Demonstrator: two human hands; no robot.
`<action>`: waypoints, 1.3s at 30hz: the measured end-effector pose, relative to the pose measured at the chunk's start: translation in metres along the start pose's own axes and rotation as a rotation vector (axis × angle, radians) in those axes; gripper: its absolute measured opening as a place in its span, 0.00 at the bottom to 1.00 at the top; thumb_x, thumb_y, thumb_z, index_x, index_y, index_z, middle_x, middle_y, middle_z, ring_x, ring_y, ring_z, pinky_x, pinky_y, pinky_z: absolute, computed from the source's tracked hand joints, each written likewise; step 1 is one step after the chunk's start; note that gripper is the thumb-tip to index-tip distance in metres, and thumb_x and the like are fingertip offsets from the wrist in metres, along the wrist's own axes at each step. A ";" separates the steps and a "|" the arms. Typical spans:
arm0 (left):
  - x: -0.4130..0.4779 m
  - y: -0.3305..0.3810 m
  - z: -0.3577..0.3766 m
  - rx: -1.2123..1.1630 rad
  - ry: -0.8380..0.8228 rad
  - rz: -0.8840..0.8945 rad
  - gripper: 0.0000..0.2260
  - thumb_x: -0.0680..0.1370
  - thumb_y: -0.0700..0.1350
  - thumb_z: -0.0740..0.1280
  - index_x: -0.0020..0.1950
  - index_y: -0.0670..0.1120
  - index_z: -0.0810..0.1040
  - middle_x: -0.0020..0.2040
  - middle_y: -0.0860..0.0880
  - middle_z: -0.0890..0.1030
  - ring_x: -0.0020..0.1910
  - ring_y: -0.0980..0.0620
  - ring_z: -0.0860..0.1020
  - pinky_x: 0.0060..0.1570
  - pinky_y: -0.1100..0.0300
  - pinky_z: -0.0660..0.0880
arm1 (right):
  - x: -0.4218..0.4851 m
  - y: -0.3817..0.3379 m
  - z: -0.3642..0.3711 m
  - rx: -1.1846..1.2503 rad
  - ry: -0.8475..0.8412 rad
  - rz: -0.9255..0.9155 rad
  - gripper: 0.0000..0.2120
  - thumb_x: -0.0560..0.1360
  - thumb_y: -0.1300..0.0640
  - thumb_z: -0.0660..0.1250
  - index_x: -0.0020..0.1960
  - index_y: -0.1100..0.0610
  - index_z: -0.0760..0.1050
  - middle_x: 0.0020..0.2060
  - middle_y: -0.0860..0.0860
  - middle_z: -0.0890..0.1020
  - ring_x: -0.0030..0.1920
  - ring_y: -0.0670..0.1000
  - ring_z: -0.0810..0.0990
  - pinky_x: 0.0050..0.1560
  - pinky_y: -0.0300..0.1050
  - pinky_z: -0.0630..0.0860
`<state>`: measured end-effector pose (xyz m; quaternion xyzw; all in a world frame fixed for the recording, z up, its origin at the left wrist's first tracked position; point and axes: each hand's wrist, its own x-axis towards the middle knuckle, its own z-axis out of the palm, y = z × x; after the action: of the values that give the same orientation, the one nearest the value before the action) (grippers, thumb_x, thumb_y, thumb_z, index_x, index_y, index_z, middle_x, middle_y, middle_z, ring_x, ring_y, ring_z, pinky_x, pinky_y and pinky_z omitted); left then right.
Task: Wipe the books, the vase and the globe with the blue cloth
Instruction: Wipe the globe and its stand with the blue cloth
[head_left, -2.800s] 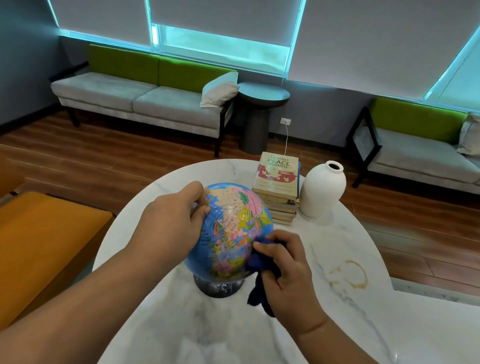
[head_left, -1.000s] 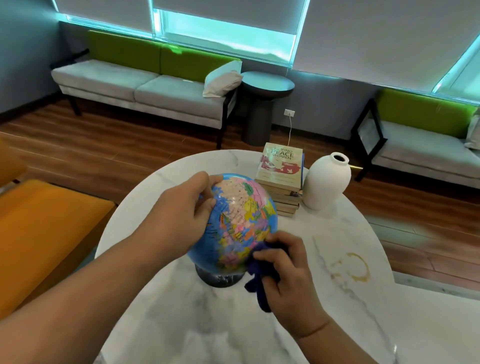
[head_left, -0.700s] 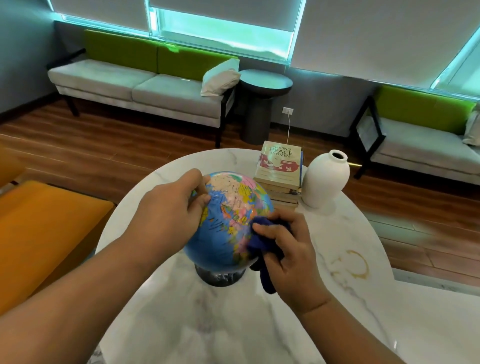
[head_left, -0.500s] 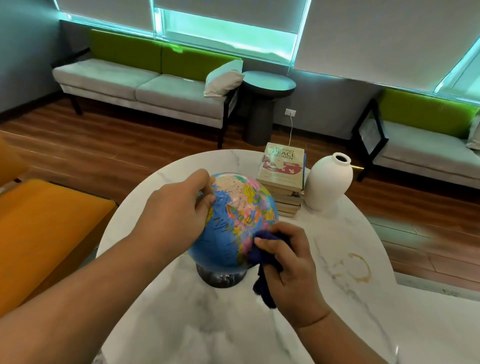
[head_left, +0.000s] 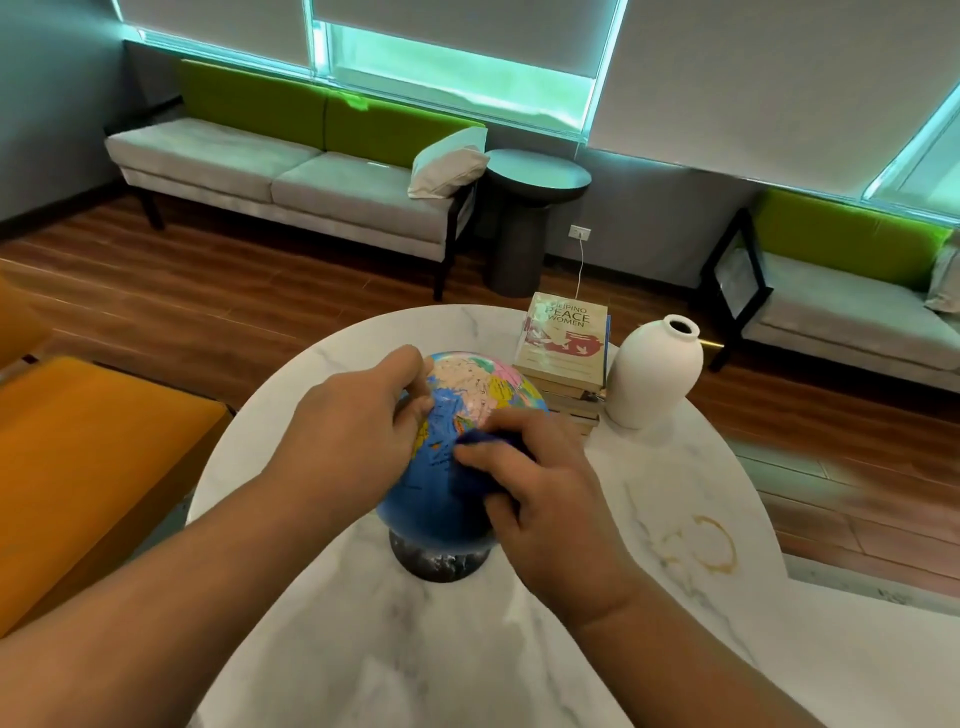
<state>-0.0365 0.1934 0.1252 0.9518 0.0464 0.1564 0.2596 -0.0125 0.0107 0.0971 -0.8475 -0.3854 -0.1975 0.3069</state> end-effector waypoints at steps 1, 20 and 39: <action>-0.001 0.000 0.000 0.013 -0.013 0.001 0.06 0.80 0.52 0.61 0.45 0.56 0.65 0.50 0.50 0.82 0.39 0.51 0.78 0.32 0.60 0.76 | 0.013 -0.007 -0.002 -0.031 -0.043 0.040 0.14 0.70 0.62 0.66 0.54 0.53 0.80 0.57 0.48 0.73 0.58 0.53 0.70 0.58 0.38 0.67; 0.003 -0.003 -0.007 -0.066 -0.053 -0.017 0.04 0.79 0.50 0.62 0.46 0.54 0.70 0.43 0.51 0.82 0.38 0.53 0.78 0.37 0.58 0.76 | 0.037 -0.040 -0.012 -0.158 -0.352 0.089 0.17 0.72 0.61 0.68 0.61 0.53 0.78 0.61 0.50 0.73 0.61 0.55 0.65 0.61 0.53 0.72; 0.009 -0.007 -0.006 -0.039 -0.019 -0.032 0.06 0.78 0.51 0.65 0.43 0.54 0.69 0.46 0.51 0.84 0.39 0.51 0.80 0.38 0.54 0.78 | 0.018 -0.011 -0.005 0.048 -0.094 0.142 0.17 0.68 0.63 0.65 0.53 0.49 0.81 0.54 0.41 0.71 0.56 0.46 0.68 0.58 0.33 0.66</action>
<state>-0.0302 0.2037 0.1292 0.9471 0.0560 0.1443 0.2810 -0.0105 0.0226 0.1156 -0.8734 -0.3429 -0.1261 0.3219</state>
